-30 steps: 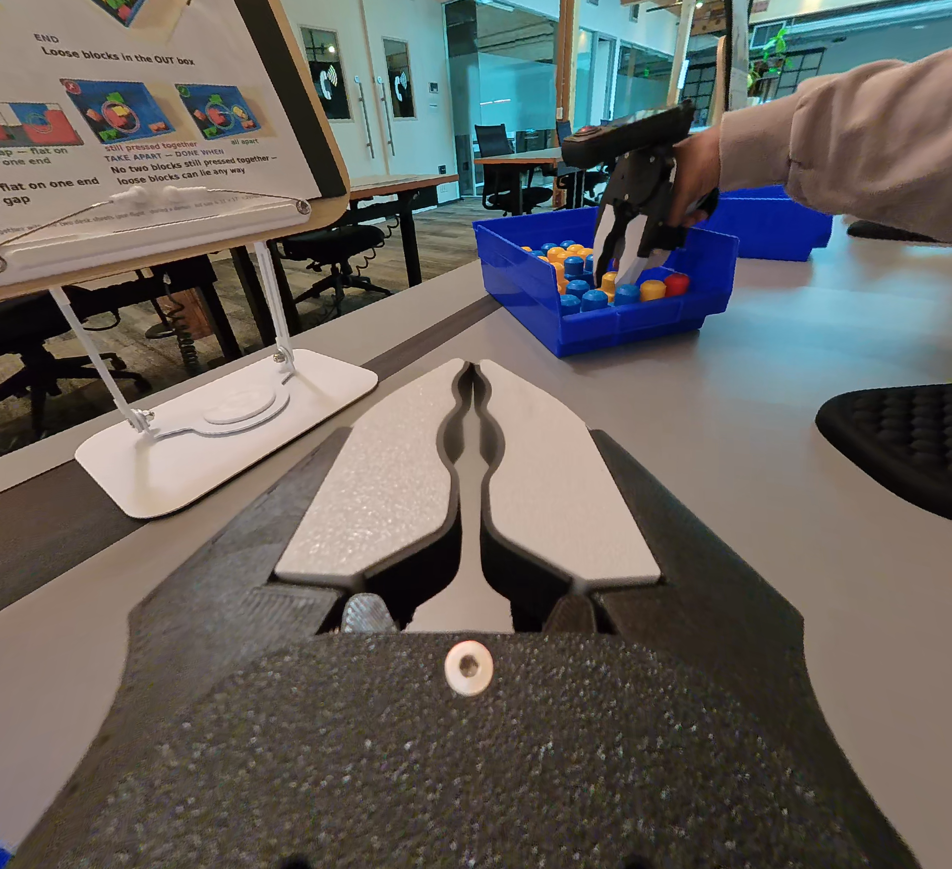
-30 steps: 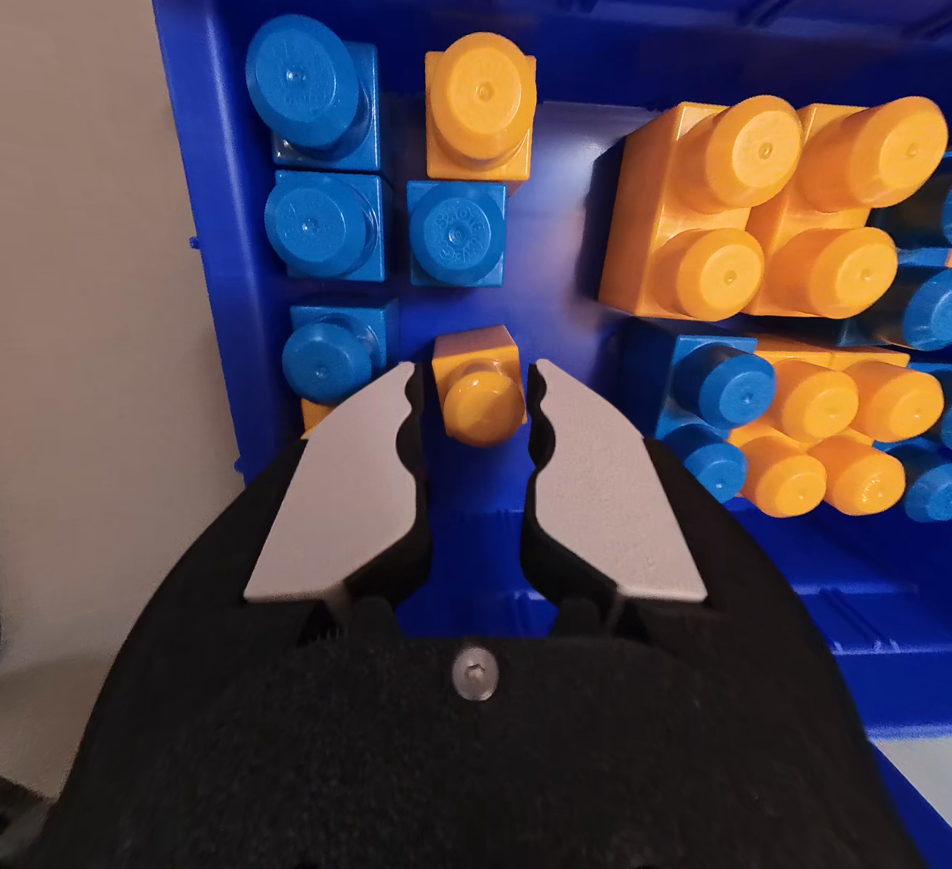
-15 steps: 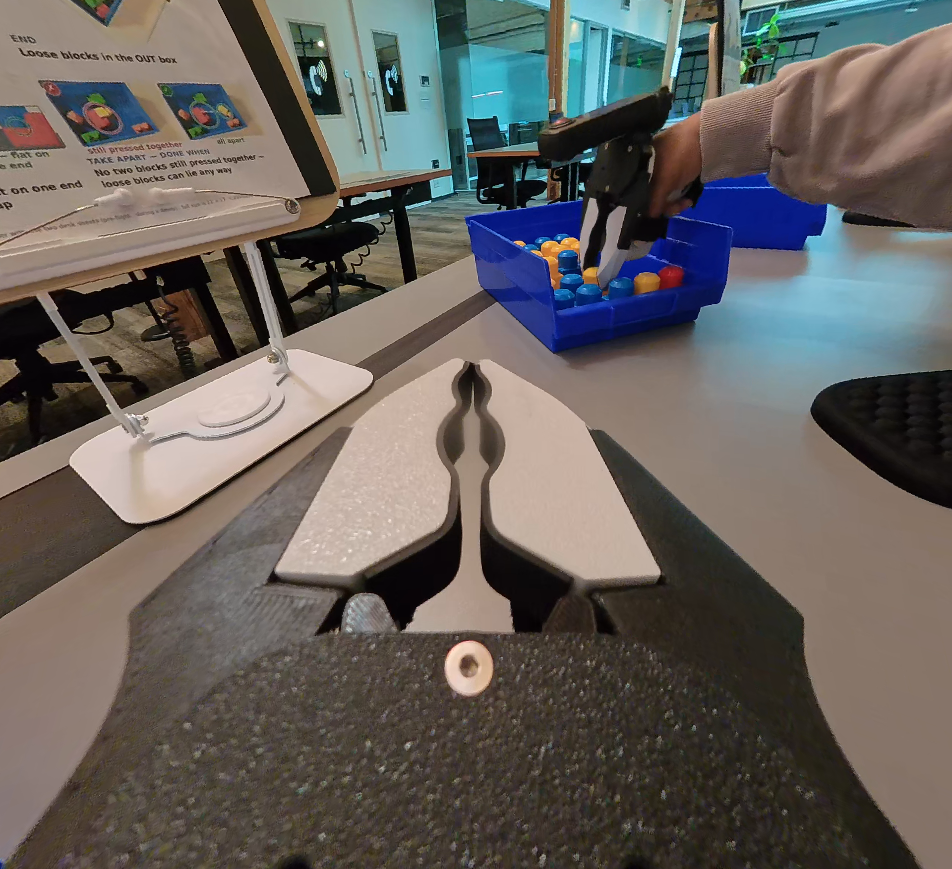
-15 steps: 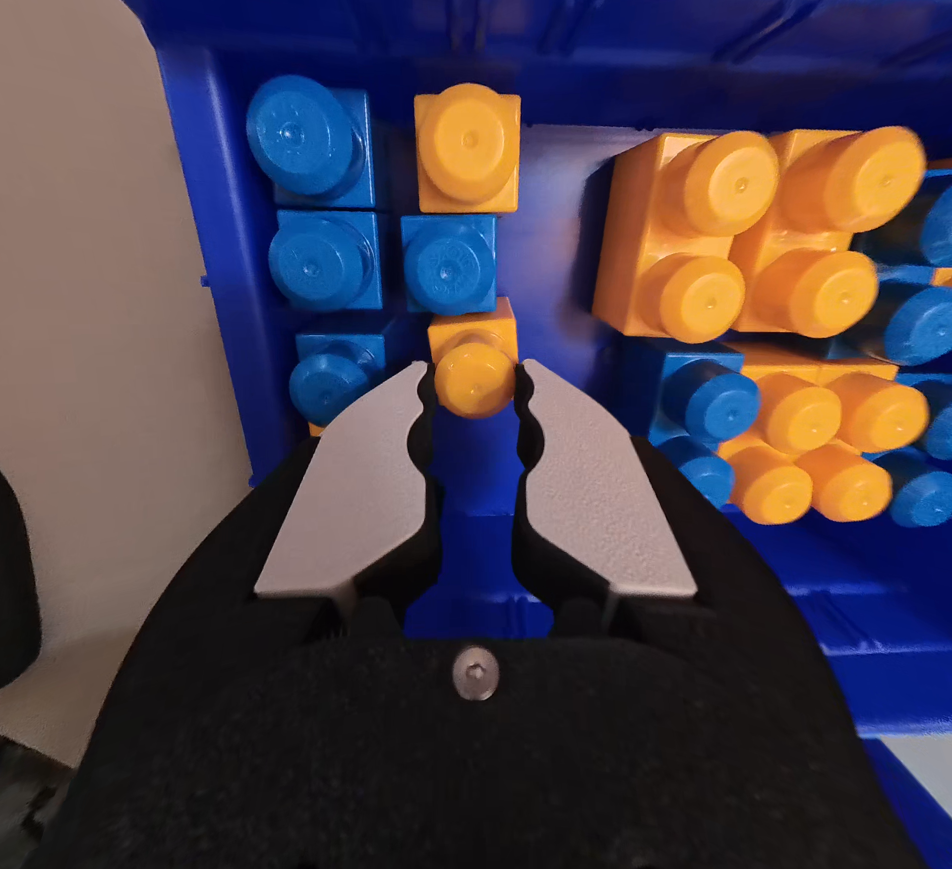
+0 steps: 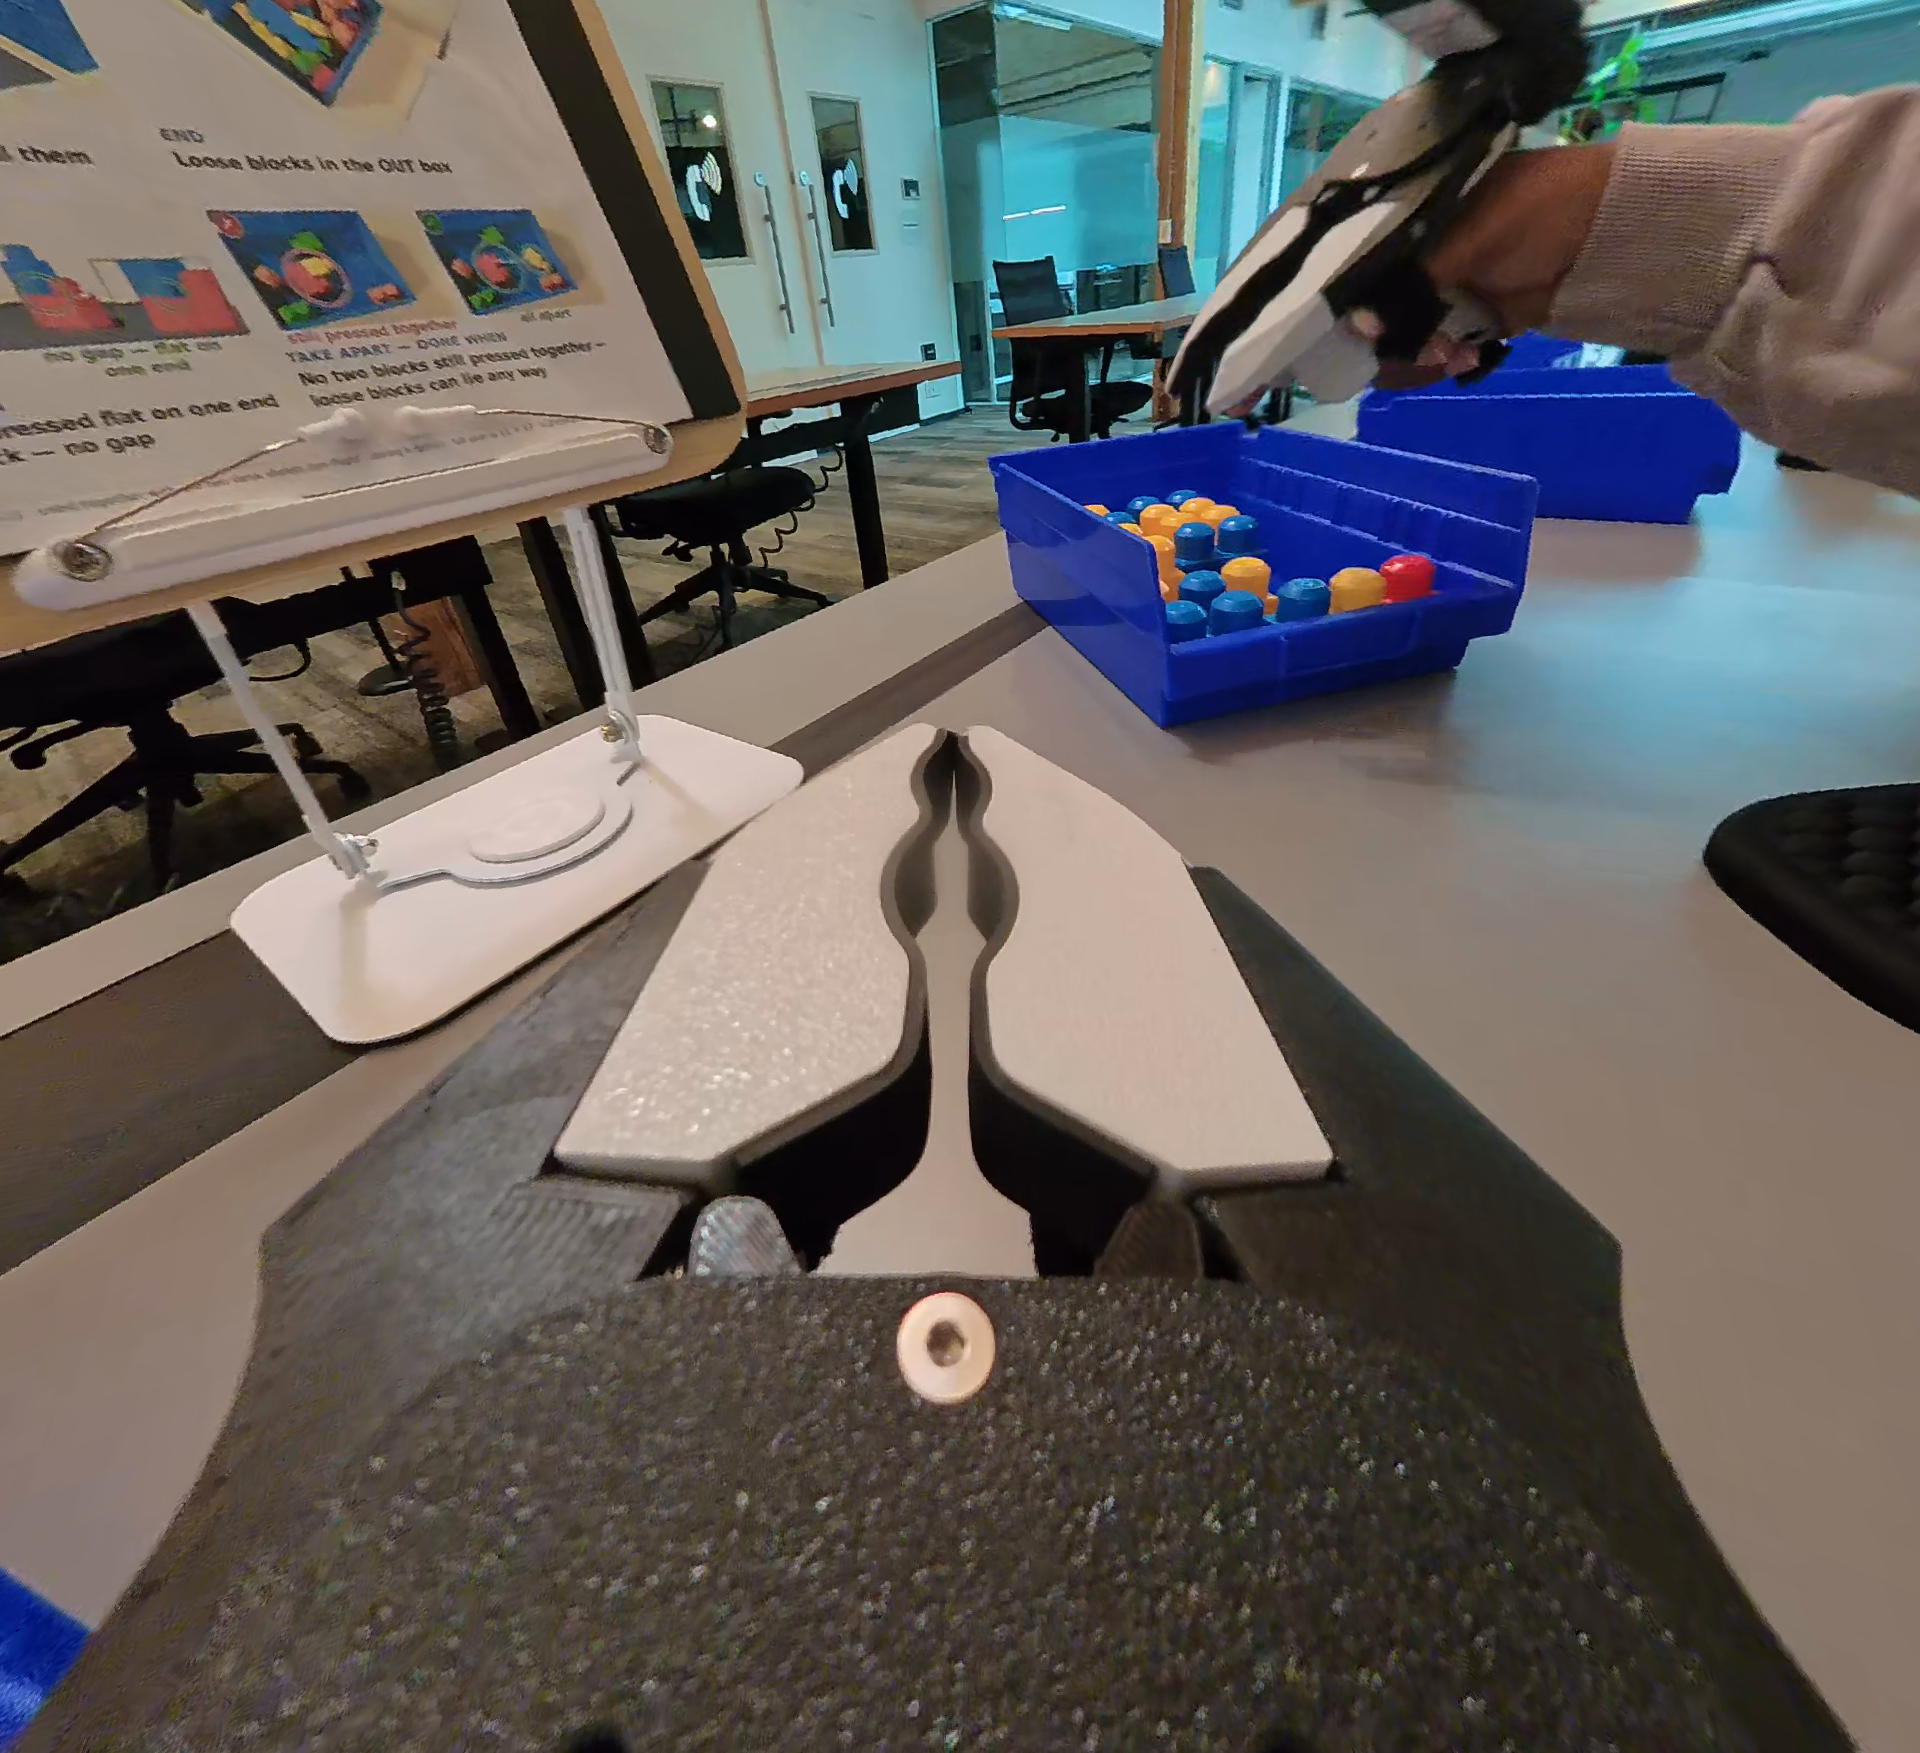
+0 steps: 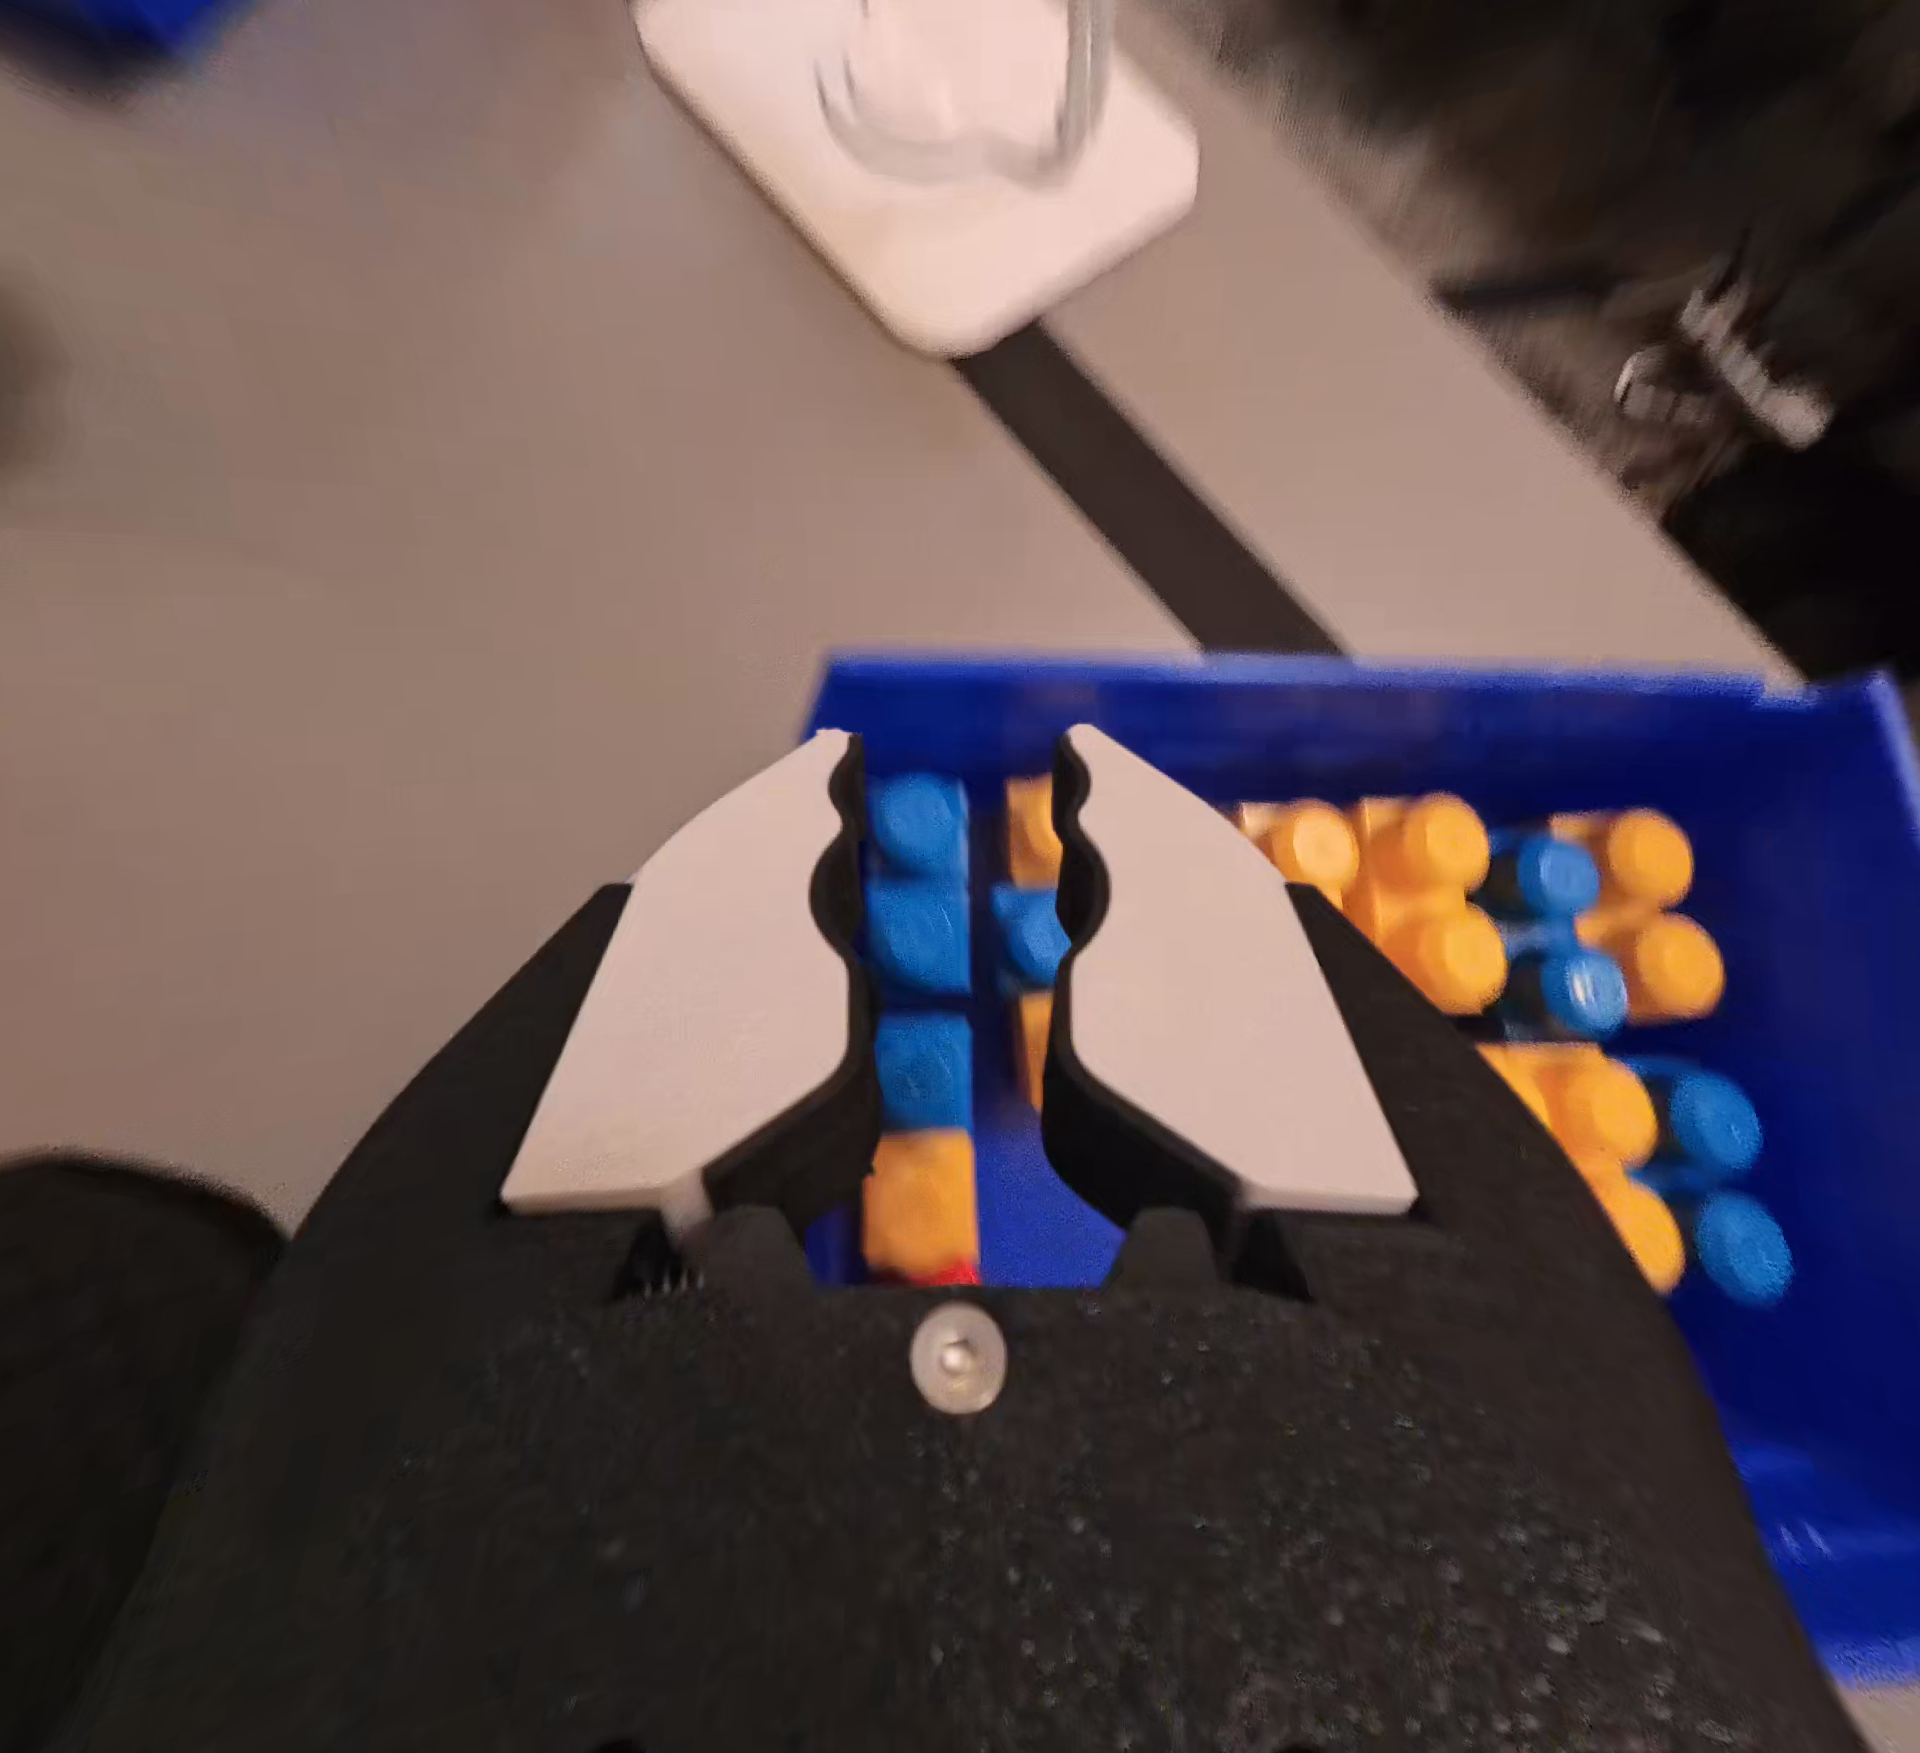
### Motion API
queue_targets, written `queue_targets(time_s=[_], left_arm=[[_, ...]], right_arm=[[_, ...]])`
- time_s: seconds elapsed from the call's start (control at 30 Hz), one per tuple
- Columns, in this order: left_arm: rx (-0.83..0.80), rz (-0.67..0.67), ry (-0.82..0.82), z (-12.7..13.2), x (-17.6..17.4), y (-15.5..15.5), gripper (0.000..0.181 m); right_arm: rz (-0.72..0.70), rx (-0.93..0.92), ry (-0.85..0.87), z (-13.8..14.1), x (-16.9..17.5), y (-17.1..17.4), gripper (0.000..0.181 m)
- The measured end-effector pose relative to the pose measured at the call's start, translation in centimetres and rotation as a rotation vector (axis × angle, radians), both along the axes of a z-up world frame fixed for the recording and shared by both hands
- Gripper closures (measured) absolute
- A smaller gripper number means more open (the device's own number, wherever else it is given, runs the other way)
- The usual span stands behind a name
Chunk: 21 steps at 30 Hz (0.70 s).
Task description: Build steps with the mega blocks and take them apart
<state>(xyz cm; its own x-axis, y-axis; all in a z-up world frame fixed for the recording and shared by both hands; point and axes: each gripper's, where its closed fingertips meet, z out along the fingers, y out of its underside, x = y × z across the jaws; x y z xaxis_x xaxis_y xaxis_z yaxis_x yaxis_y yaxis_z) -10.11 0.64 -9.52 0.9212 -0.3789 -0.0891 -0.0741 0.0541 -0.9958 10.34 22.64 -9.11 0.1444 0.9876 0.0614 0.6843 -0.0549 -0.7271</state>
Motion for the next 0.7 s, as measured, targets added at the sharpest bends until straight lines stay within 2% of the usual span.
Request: queue_targets(time_s=[0.03,0.17,0.27,0.33,0.4,0.5,0.57,0.7], left_arm=[[0.005,0.012,0.0,0.1,-0.2,0.0,0.181],[0.02,0.07,-0.017,0.4,-1.6,0.0,0.181],[0.04,0.146,-0.025,1.0,-3.3,0.0,0.181],[0.048,0.244,-0.023,1.6,-5.6,-0.1,0.181],[0.053,0.379,-0.023,2.4,-9.0,-0.5,0.181],[0.033,0.531,-0.086,3.6,-15.0,-1.4,0.16],[-0.038,0.615,-0.123,3.3,-19.4,-1.6,0.145],[-0.165,0.82,-0.138,1.5,-28.3,-1.9,0.137]], right_arm=[[-0.006,0.021,0.083,1.2,-1.2,-0.9,0.148],[-0.071,0.131,0.31,3.3,-5.2,-4.4,0.157],[-0.112,0.145,0.429,3.0,-7.5,-7.4,0.167],[-0.137,0.116,0.493,2.2,-8.6,-9.3,0.177],[-0.145,0.089,0.528,1.1,-9.4,-11.0,0.181],[-0.134,0.031,0.541,-1.0,-10.1,-12.9,0.181],[-0.116,-0.006,0.522,-2.1,-10.1,-13.6,0.181],[-0.106,-0.001,0.551,-2.1,-9.9,-13.9,0.181]])
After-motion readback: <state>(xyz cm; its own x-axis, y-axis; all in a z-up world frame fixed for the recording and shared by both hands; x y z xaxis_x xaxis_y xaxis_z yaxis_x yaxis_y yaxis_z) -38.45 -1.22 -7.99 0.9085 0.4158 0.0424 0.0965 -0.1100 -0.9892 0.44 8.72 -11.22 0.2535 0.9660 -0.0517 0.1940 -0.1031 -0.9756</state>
